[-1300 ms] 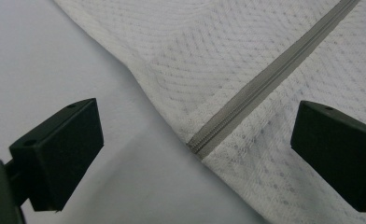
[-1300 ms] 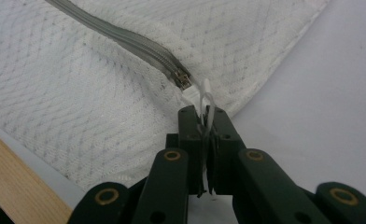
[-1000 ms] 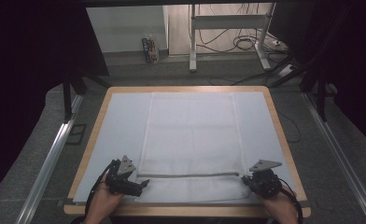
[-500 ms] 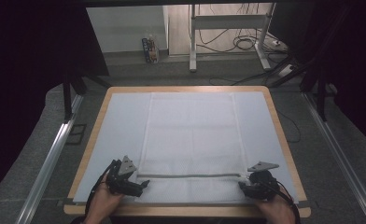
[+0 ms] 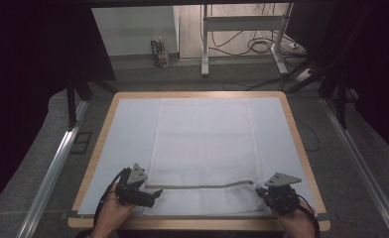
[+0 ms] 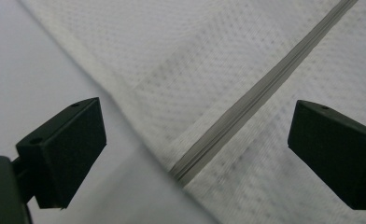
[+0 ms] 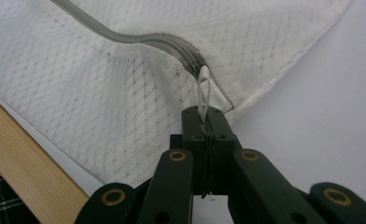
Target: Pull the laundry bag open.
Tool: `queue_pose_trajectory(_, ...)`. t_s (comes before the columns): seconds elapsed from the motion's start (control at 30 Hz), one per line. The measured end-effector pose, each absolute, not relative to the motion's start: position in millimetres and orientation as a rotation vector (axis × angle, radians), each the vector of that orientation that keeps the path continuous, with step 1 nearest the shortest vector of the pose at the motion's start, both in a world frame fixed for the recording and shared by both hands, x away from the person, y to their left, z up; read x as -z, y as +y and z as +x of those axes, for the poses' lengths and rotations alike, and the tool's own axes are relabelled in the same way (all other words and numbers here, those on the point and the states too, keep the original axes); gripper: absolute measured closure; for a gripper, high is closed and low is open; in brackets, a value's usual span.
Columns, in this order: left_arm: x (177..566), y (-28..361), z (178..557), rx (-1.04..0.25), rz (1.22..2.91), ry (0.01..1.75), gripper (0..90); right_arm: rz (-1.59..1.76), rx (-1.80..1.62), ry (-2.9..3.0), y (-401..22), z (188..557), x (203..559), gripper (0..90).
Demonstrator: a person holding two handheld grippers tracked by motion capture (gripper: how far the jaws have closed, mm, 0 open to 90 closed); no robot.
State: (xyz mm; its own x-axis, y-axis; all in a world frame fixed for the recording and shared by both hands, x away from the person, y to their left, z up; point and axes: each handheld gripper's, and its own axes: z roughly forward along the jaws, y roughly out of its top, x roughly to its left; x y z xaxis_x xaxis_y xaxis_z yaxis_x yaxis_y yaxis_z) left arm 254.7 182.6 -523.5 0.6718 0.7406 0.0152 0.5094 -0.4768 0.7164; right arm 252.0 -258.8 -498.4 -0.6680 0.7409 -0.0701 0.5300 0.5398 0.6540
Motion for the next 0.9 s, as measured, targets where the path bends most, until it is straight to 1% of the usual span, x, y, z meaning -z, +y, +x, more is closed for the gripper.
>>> queue_pose_trajectory(0.17, 509, 161, 264, -0.399, 2.183, 0.885, 4.4, 0.908, -0.927, 2.427, -264, 250, 493, 87.7)
queue_pose_trajectory(0.3, 498, 137, 277, -0.345, 2.19, 0.82, 3.2, 0.807, -0.974, 2.42, -269, 248, 489, 87.5)
queue_pose_trajectory(0.47, 484, 94, 301, -0.299, 2.205, 0.726, 2.1, 0.72, -1.02, 2.394, -273, 246, 487, 87.4)
queue_pose_trajectory(0.57, 479, 66, 314, -0.294, 2.218, 0.685, 2.5, 0.679, -1.038, 2.38, -273, 244, 486, 87.3)
queue_pose_trajectory(0.9, 471, -11, 341, -0.255, 2.198, 0.568, 3.4, 0.663, -1.057, 2.382, -275, 245, 486, 87.3)
